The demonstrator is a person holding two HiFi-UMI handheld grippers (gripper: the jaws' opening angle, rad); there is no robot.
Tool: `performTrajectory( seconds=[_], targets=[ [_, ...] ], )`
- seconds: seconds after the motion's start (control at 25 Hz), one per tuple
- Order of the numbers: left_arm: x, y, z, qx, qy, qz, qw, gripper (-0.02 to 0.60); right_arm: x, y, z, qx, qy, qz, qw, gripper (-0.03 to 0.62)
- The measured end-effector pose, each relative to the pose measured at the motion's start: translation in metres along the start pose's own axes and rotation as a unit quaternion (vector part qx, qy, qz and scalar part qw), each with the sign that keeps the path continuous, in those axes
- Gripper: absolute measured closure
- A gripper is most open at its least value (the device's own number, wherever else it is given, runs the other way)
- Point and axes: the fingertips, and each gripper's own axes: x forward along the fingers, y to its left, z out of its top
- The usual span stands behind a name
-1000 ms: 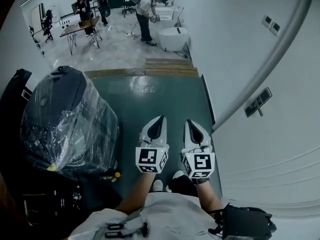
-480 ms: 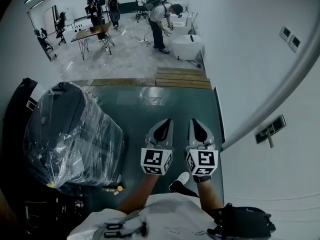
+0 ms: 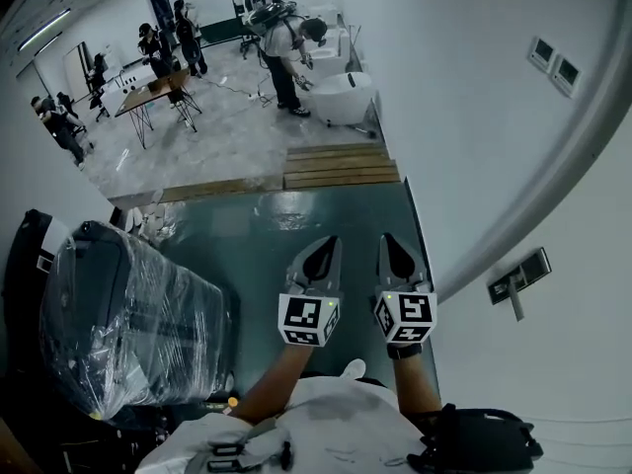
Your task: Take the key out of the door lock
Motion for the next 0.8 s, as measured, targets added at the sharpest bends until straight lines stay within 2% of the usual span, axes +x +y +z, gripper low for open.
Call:
performTrajectory(
  seconds=[0.24,0.4,0.64,0.8],
  targets=[
    [0.06,-0.054,-0.007,0.005,0.009,-0.067,0.9977,0.578,-0.011,-0.085,-0.003,0.024,0.0,-0.064,0.998,0.589],
    [0.088,-0.101,-0.024,-0.001,0.028,-0.125,0.9917,0.578,-0.035,-0.133,-0.007,0.032,0.0,-0.118,0.992,0.589],
    [0.133,-0.161,-0.05,-0.004,0.059,-0.23,0.9714,0.578,-0.063,-0.184,-0.024,0.048,0.007,-0.19,0.981,0.589],
    [0.171,-0.217,-0.054,-0.012,0.058,-0.315,0.9472,0.578,-0.092,-0.23,-0.021,0.037,0.005,-0.264,0.964,0.589]
  ],
)
